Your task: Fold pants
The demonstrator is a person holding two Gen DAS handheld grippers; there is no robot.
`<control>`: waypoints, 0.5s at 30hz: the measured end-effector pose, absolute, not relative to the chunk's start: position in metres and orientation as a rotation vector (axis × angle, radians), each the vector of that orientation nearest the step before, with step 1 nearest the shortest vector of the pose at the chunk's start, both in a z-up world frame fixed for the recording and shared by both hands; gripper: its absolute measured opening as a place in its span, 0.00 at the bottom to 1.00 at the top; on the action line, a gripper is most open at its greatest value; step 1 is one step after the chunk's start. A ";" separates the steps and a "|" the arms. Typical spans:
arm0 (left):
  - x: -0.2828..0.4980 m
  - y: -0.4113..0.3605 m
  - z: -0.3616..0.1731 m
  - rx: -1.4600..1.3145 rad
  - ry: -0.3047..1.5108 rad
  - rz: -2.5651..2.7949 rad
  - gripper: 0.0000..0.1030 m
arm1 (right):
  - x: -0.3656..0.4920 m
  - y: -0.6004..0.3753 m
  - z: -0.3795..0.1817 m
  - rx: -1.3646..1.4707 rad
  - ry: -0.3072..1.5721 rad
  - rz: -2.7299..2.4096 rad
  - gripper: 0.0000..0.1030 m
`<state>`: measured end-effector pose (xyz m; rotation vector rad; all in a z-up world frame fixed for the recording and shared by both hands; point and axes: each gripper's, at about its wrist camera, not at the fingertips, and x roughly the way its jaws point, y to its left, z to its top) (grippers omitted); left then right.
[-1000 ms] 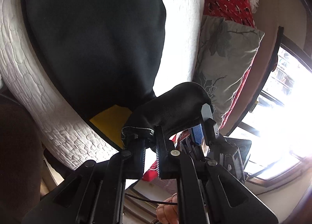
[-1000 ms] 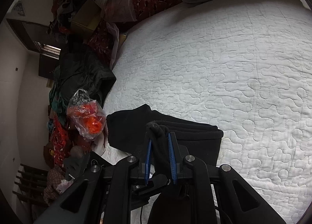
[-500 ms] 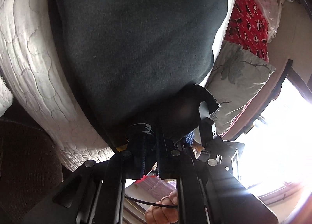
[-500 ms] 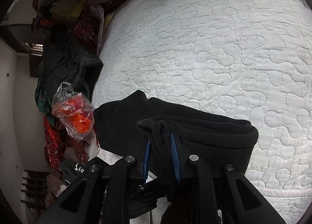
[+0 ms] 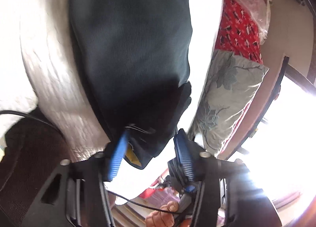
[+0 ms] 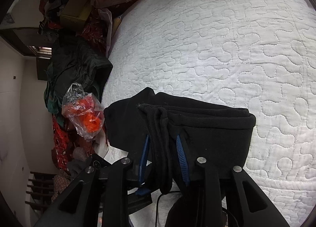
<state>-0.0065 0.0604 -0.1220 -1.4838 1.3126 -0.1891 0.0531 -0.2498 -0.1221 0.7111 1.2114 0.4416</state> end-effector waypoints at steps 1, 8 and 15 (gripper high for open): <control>-0.010 0.066 -0.118 -1.476 1.294 -0.181 0.58 | 0.049 -0.253 -0.118 0.716 1.194 0.451 0.31; -0.007 0.061 -0.100 -1.334 1.283 -0.206 0.58 | 0.012 -0.282 -0.100 0.781 1.104 0.480 0.38; 0.033 0.005 -0.095 -1.020 1.368 -0.297 0.58 | 0.000 -0.283 -0.132 0.903 1.123 0.488 0.39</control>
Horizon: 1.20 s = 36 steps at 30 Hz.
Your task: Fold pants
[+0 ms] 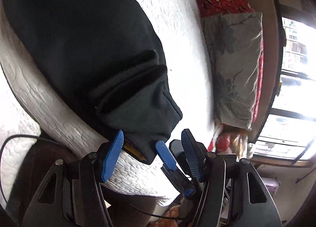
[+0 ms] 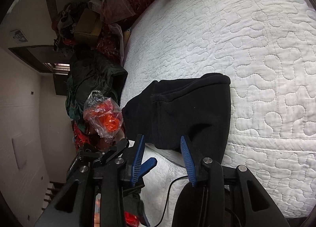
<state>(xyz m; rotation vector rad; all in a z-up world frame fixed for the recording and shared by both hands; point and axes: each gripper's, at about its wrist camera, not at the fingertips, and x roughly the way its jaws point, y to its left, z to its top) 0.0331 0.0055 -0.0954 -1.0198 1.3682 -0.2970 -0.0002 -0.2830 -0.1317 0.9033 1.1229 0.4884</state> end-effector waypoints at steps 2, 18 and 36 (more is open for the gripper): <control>0.043 -0.001 -0.114 -0.992 1.418 -0.278 0.58 | -0.002 -0.286 -0.144 0.899 1.131 0.455 0.39; 0.044 0.115 -0.107 -1.108 1.298 -0.291 0.60 | -0.016 -0.318 -0.144 0.933 1.065 0.431 0.48; 0.060 0.017 -0.118 -0.774 1.483 -0.439 0.69 | -0.051 -0.296 -0.203 1.268 1.077 0.332 0.50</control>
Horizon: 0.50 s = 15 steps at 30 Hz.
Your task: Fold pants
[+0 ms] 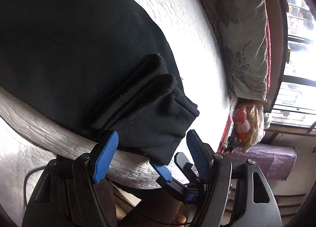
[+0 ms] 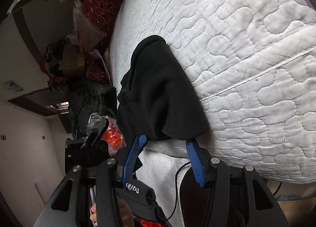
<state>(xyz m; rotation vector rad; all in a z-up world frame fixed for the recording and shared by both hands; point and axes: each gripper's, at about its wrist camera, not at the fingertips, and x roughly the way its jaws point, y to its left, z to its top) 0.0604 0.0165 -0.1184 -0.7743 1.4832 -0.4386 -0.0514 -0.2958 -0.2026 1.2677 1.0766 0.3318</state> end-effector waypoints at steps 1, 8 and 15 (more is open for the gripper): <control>0.062 0.014 -0.119 -0.753 1.488 -0.427 0.68 | -0.051 -0.297 -0.206 1.303 1.065 0.319 0.50; 0.075 -0.003 -0.118 -0.613 1.486 -0.358 0.53 | -0.055 -0.301 -0.216 1.351 1.048 0.184 0.08; 0.068 0.028 -0.100 -0.686 1.453 -0.439 0.53 | -0.055 -0.303 -0.216 1.319 1.072 0.192 0.15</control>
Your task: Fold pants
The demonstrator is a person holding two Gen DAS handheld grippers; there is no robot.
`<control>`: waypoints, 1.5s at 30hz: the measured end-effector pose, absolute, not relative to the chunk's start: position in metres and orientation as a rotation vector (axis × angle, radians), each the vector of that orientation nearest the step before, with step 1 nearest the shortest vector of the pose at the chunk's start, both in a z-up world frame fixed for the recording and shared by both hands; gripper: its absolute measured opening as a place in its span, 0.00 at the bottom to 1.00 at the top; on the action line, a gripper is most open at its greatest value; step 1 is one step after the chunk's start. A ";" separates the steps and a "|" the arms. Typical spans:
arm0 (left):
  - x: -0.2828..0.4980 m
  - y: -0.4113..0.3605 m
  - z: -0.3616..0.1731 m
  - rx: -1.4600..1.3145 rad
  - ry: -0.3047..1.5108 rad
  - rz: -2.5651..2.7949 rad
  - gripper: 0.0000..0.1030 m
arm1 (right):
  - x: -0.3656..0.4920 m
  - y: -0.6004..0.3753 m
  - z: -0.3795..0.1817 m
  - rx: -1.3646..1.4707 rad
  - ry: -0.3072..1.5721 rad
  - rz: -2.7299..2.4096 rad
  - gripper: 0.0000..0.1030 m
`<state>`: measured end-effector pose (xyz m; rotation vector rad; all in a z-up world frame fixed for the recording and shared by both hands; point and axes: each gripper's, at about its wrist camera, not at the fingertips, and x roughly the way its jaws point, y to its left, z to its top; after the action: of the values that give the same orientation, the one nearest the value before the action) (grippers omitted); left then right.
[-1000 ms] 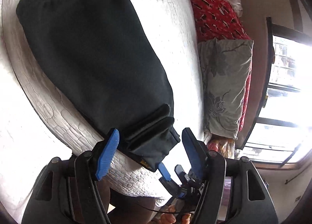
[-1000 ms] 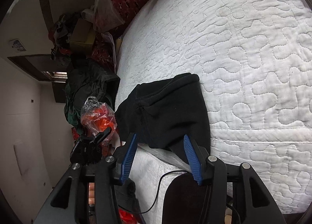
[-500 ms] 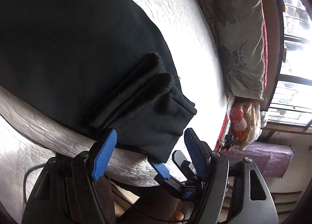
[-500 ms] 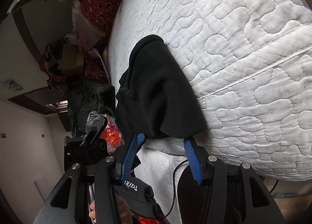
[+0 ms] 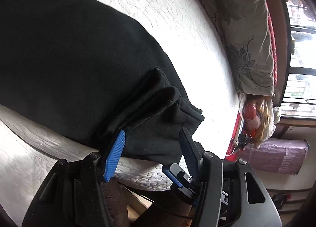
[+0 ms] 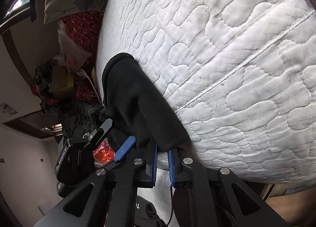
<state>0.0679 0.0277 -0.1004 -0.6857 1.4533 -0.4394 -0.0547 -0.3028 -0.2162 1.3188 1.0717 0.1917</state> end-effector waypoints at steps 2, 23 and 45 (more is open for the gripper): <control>0.066 0.054 -0.084 -0.675 1.391 -0.434 0.53 | -0.059 -0.305 -0.212 1.331 1.085 0.235 0.15; 0.189 0.224 -0.083 -0.304 1.409 -0.283 0.59 | -0.035 -0.136 -0.161 0.504 1.280 0.440 0.39; 0.212 0.180 -0.104 -0.085 1.467 -0.619 0.55 | 0.015 0.002 -0.150 0.102 1.181 0.504 0.40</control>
<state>0.2124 0.1800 -0.1040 -0.0846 1.4667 -0.6186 0.0152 0.0020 -0.1505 0.1018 1.1805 0.5039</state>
